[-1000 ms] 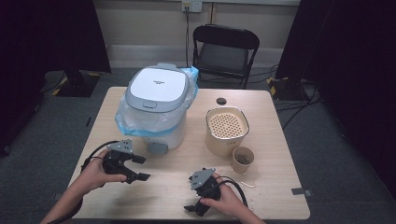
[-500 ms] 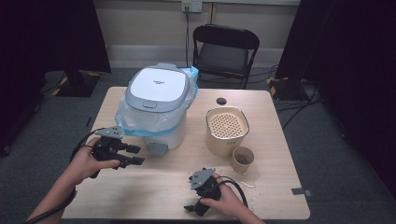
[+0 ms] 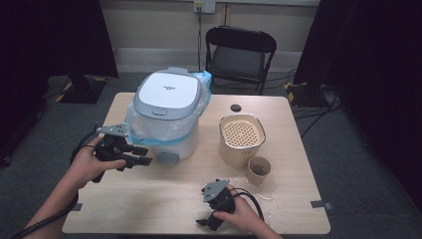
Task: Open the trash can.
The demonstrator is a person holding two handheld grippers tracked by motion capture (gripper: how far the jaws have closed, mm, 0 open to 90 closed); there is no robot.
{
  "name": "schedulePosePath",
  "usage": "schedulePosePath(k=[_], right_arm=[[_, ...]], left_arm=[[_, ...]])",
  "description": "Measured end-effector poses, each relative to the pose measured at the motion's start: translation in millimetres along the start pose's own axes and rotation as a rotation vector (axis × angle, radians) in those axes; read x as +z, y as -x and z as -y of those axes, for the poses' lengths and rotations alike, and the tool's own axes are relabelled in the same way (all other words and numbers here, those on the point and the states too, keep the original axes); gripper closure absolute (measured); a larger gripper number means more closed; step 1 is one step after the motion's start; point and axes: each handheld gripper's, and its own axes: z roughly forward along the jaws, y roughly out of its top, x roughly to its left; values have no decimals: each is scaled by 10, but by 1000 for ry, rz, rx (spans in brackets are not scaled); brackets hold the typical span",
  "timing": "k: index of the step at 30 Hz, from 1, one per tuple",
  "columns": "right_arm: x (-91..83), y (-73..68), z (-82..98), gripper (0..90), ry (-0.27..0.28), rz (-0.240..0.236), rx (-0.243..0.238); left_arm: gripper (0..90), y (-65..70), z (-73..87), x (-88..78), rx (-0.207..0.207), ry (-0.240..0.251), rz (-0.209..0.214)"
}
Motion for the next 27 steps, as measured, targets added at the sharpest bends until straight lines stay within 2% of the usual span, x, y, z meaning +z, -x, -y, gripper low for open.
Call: schedulePosePath(k=[5, 12, 15, 27], right_arm=[[1, 2, 0, 0, 2, 1, -3], [1, 2, 0, 0, 2, 1, -3], [1, 2, 0, 0, 2, 1, -3], [1, 2, 0, 0, 2, 1, -2]], left_arm=[[586, 5, -78, -17, -4, -25, -6], [659, -4, -156, -51, -23, -10, -7], [676, -4, -179, -57, -25, -28, -13], [741, 8, -270, -94, -35, -33, -9]])
